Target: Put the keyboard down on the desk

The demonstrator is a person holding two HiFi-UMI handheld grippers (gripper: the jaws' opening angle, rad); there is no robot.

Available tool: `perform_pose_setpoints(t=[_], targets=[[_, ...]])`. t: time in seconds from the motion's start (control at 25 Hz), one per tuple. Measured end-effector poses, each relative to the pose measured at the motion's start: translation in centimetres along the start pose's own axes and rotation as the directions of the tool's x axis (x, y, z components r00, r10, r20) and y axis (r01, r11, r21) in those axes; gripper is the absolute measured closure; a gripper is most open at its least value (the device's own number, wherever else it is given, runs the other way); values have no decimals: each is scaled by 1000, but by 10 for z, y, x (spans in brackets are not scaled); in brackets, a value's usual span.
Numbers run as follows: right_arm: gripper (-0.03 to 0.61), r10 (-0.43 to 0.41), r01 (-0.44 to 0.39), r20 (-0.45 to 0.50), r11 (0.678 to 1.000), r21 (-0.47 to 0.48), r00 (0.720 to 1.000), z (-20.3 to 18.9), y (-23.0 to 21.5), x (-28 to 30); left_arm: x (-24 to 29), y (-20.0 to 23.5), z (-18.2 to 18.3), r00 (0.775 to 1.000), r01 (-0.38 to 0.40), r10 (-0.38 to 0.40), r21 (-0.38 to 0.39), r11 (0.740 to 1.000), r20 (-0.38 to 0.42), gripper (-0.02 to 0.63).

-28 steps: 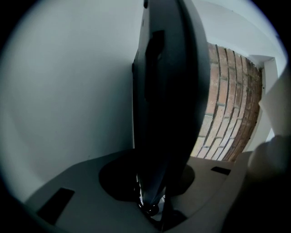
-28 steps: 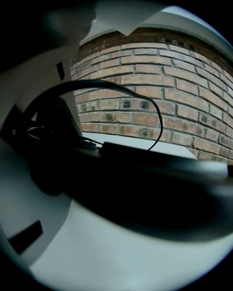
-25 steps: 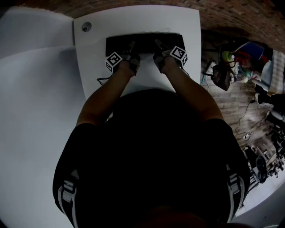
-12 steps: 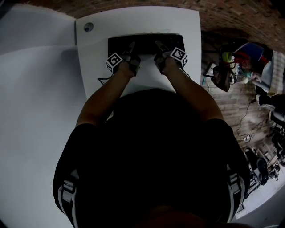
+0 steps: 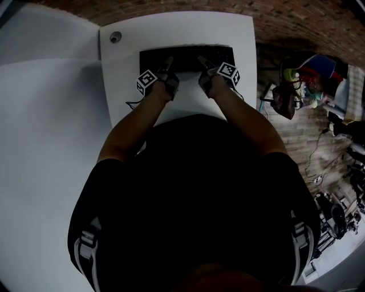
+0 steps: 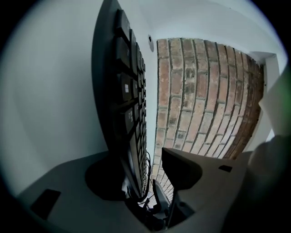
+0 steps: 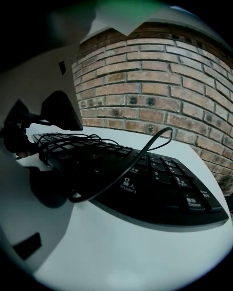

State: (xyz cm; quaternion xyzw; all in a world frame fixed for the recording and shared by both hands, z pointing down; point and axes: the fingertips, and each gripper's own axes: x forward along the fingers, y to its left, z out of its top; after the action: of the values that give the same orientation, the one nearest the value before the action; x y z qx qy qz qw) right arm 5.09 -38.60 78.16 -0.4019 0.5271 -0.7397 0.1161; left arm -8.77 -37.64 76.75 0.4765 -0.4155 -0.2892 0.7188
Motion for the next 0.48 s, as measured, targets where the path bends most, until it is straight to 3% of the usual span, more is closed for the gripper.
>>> perform_pose_setpoints(t=[0.48], targets=[[333,-49,49,-29,999,8,998,-11,-12,-18,-18,12,-9,999,-43,43,11,999,-21,360]])
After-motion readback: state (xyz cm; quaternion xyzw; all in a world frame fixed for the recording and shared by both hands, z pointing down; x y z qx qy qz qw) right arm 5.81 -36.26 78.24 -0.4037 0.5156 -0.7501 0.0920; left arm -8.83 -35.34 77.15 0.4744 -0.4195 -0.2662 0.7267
